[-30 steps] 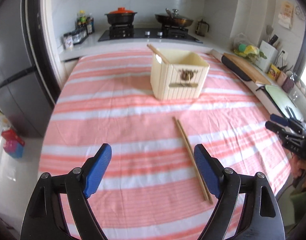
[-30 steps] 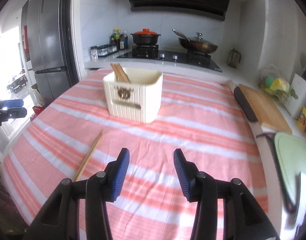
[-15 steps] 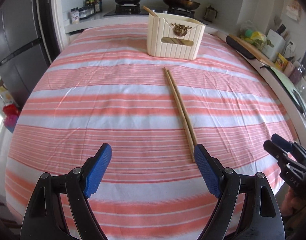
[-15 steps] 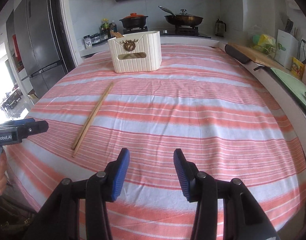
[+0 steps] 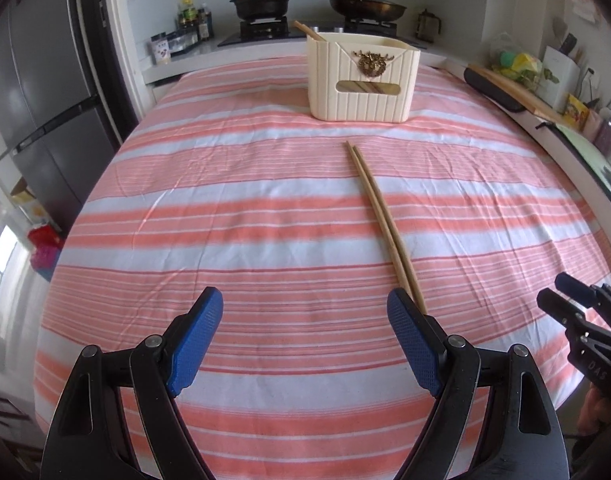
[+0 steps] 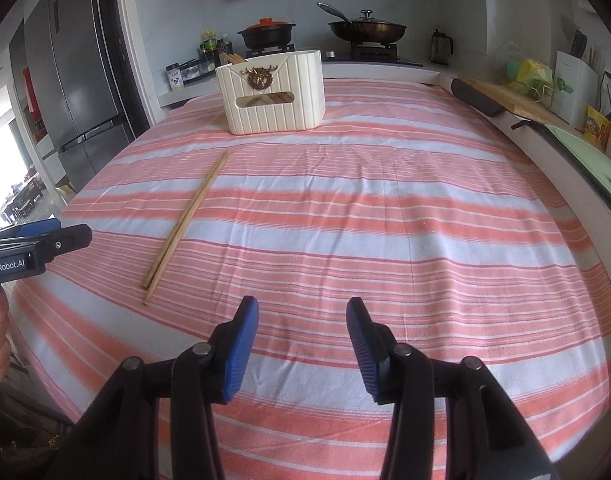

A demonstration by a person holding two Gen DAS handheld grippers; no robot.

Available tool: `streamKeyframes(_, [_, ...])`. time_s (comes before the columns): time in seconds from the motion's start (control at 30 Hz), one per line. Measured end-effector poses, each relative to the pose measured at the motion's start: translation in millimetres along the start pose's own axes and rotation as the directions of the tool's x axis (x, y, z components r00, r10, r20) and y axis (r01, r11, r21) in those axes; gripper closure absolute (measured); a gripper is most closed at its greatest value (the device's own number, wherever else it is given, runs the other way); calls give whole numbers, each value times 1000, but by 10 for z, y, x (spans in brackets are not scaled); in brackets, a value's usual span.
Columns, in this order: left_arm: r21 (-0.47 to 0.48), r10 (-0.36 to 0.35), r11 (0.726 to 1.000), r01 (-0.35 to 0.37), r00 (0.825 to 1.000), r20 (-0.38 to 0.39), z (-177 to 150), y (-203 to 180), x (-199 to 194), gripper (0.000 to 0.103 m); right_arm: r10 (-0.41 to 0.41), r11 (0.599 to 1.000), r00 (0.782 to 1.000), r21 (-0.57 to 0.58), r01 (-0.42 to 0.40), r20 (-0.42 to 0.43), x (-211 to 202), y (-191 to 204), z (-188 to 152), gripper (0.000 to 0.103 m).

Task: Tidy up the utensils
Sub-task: 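Move both grippers back toward the last two wooden chopsticks, then close the right gripper on one wooden chopstick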

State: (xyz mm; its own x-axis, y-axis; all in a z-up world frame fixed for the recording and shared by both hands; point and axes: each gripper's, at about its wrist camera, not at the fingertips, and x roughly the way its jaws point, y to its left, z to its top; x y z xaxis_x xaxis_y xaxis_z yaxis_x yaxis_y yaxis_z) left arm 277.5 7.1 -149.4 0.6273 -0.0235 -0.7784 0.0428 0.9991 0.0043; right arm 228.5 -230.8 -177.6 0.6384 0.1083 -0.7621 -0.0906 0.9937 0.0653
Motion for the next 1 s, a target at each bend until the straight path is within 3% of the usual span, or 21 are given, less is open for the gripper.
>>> streamKeyframes(0.2, [-89,5,996,-8,1000,-26,-54,216,76,18,4,994,1000,-111,-5,-14,133,314,270,57])
streamKeyframes(0.27, [-124,2,992,-6,1000,-29,-80,298,69,18,40,991,999,-124,-44,-29,222,439,408,64])
streamKeyframes(0.43, [-166,13,986,-17,1000,-25,-133,437,18,18,174,980,978,-76,-183,-110,595,690,702,78])
streamKeyframes(0.67, [-182,24,983,-28,999,-23,-172,553,-18,18,243,968,945,-6,-251,-220,1080,886,830,93])
streamKeyframes(0.83, [-187,19,982,-25,999,-30,-170,548,22,18,182,980,957,-32,-194,-224,1113,943,812,95])
streamKeyframes(1.0, [-154,-3,988,-3,999,-37,-107,397,88,18,62,968,975,-227,-110,-212,1125,1217,778,93])
